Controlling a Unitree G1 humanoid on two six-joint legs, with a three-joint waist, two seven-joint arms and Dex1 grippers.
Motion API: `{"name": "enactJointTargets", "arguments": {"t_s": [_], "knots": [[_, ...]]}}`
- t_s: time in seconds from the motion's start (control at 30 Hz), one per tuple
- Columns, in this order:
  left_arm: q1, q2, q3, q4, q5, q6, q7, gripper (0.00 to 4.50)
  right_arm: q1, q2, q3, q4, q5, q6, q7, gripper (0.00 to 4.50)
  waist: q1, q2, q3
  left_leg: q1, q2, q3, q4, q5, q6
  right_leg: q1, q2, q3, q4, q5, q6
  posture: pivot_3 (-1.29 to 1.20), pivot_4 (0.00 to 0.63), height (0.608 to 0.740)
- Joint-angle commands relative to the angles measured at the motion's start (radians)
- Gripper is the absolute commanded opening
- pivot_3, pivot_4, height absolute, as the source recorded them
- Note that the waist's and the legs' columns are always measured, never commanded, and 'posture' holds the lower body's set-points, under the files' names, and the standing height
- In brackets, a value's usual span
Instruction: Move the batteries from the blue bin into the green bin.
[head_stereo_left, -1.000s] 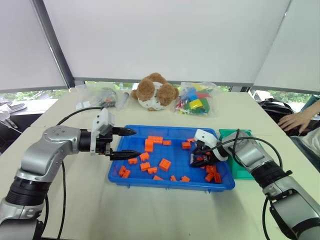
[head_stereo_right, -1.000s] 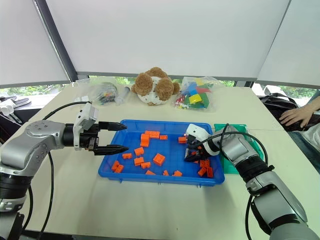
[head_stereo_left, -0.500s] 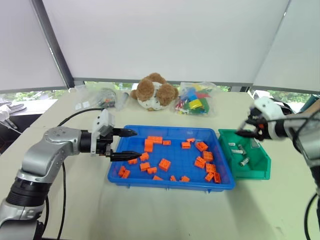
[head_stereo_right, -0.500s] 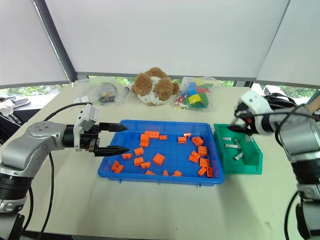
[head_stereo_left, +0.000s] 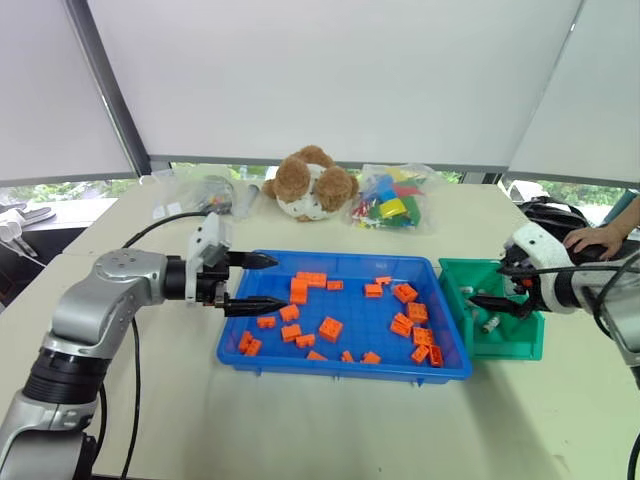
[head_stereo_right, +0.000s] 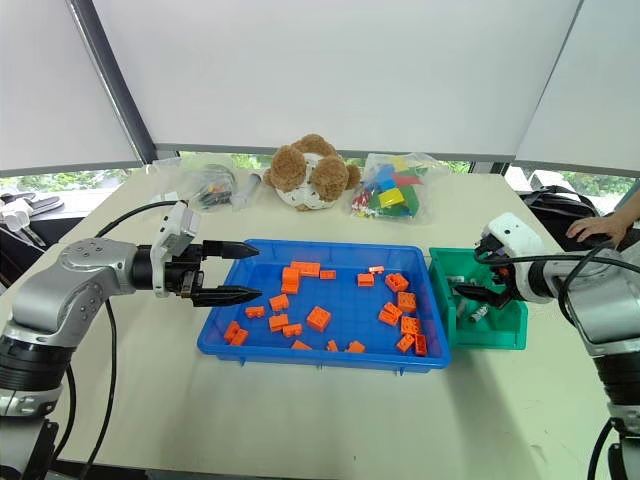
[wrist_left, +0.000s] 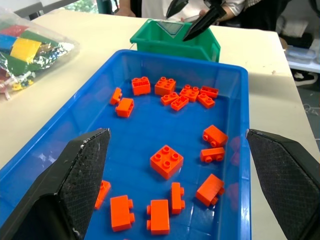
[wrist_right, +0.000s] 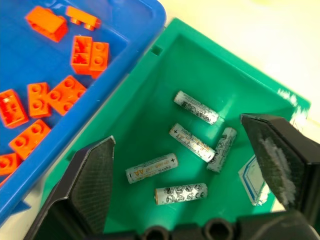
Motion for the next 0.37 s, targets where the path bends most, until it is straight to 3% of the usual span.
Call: {"name": "enactJointTargets", "arguments": {"t_s": [0.03,0.37], "knots": [[-0.018,0.012,0.018,-0.003,-0.003,-0.010,-0.005,4.50,-0.010,-0.033,-0.072,-0.125,0.075,0.007,0.042,4.43,0.000,0.000,0.000,0.000,0.000,0.000,0.000,0.000,0.000,0.000,0.000,0.000,0.000,0.000,0.000,0.00,0.150,0.727],[-0.013,0.037,0.032,-0.005,-0.018,0.006,-0.010,4.50,-0.020,-0.008,-0.107,-0.399,0.306,0.098,0.064,4.43,0.001,0.000,0.000,0.000,0.000,-0.001,0.000,-0.001,0.002,0.000,0.000,0.000,0.000,0.000,0.000,0.00,0.150,0.727]]}}
